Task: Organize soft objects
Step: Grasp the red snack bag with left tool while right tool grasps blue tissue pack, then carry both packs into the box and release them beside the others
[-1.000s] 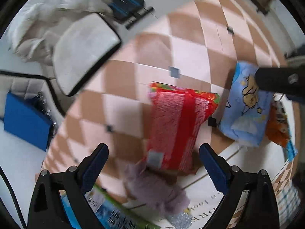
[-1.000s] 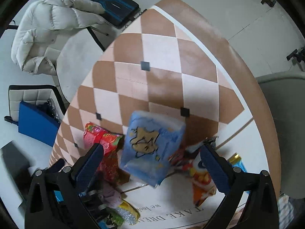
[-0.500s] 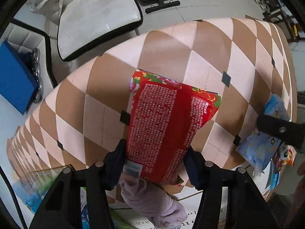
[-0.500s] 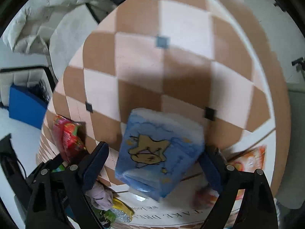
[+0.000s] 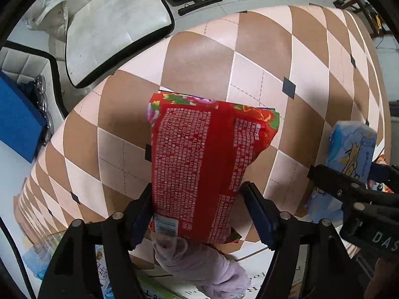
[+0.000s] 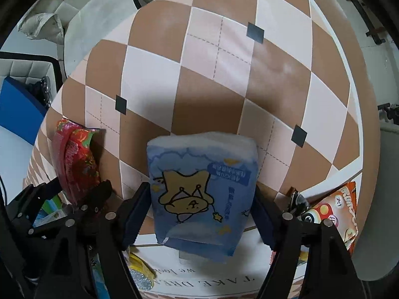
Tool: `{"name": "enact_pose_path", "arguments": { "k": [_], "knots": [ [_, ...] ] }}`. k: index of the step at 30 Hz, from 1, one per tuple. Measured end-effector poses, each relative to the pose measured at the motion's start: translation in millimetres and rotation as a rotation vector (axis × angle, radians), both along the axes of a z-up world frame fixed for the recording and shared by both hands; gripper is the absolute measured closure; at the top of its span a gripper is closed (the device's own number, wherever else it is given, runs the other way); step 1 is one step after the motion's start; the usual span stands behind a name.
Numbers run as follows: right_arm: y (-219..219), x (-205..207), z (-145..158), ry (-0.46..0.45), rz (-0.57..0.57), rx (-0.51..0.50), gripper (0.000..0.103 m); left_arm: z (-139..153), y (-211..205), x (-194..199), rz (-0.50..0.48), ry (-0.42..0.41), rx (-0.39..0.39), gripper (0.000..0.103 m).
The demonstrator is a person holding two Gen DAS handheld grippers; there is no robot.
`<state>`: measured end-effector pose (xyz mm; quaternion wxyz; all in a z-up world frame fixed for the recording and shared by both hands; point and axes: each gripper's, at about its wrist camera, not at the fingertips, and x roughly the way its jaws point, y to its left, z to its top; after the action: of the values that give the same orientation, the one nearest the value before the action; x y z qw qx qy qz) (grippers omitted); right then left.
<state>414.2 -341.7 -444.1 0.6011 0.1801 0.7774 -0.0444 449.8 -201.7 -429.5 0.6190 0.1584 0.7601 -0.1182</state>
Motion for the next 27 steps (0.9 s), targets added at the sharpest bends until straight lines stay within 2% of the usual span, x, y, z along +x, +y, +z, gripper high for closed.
{"name": "enact_pose_path", "arguments": {
  "k": [1, 2, 4, 5, 8, 13, 17, 22, 25, 27],
  "knots": [
    [2.1, -2.1, -0.1, -0.003, 0.004, -0.010, 0.024, 1.4, 0.8, -0.7, 0.001, -0.004, -0.001, 0.049],
    [3.3, -5.4, -0.4, -0.005, 0.006, -0.022, 0.025, 4.6, 2.9, -0.3, 0.010, -0.011, -0.005, 0.056],
    [10.2, -9.7, 1.1, -0.012, 0.023, -0.064, 0.033, 8.7, 7.8, 0.2, 0.039, -0.001, -0.022, 0.060],
    [16.1, -11.5, 3.3, -0.018, 0.034, -0.090, 0.047, 10.8, 10.5, 0.3, 0.052, -0.002, -0.027, 0.060],
    [22.8, -24.1, 12.9, -0.037, 0.037, -0.091, 0.057, 24.0, 17.7, -3.6, 0.070, -0.026, -0.035, 0.061],
    [36.7, -44.6, 48.4, -0.106, 0.069, -0.075, 0.057, 75.5, 30.3, -22.2, 0.095, -0.113, -0.086, 0.061],
    [64.3, -73.1, 95.1, -0.189, 0.119, -0.029, 0.057, 132.4, 52.9, -54.3, 0.130, -0.210, -0.142, 0.061],
    [117.5, -113.5, 147.6, -0.268, 0.201, 0.041, 0.057, 192.2, 107.1, -103.6, 0.204, -0.314, -0.185, 0.061],
    [156.6, -135.9, 171.9, -0.300, 0.256, 0.095, 0.057, 214.7, 153.5, -127.3, 0.260, -0.347, -0.195, 0.061],
    [180.6, -143.3, 179.8, -0.309, 0.286, 0.114, 0.057, 219.1, 187.0, -139.3, 0.292, -0.356, -0.178, 0.061]
  ]
}}
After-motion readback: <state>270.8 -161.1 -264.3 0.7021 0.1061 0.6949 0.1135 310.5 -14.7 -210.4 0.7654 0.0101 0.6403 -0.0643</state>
